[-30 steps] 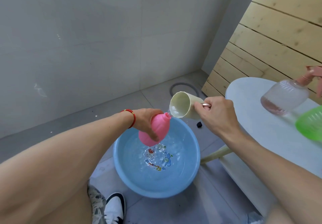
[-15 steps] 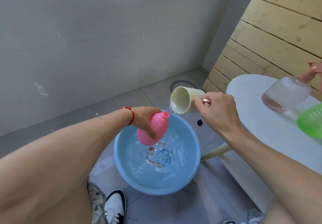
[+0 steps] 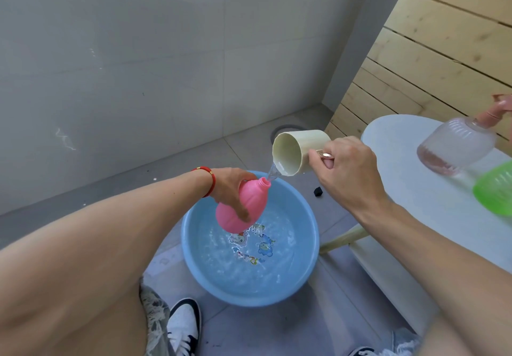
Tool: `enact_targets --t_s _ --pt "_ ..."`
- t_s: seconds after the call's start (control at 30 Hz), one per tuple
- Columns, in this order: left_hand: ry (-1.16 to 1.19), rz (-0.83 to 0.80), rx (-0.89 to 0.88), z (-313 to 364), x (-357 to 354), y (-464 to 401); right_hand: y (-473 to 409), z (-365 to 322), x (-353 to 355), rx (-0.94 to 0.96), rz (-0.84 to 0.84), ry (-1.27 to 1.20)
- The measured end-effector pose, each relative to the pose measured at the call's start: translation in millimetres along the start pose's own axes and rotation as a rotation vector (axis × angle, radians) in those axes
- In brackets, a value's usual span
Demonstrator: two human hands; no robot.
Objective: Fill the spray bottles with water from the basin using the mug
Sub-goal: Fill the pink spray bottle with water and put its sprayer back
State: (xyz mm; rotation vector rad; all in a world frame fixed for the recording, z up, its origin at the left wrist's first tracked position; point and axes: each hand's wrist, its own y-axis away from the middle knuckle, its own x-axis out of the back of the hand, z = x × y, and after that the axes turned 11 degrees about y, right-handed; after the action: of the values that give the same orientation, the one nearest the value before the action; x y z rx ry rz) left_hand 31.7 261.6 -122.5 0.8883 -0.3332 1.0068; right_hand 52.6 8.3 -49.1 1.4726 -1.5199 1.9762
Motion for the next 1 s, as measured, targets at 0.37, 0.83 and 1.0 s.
enact_targets --t_s 0.37,0.83,1.0 --pt "0.012 -0.006 0.019 -2.7 0.2 -2.3 -1.6 -0.5 0.5 0.122 0.136 0.025" --pt "0.016 0.003 0.025 -0.9 0.6 -0.9 -5.0 -1.2 -0.2 0.327 0.219 0.163" --pt "-0.006 0.002 0.025 0.9 -0.4 -0.7 -5.0 -4.7 -1.0 0.416 0.218 0.244"
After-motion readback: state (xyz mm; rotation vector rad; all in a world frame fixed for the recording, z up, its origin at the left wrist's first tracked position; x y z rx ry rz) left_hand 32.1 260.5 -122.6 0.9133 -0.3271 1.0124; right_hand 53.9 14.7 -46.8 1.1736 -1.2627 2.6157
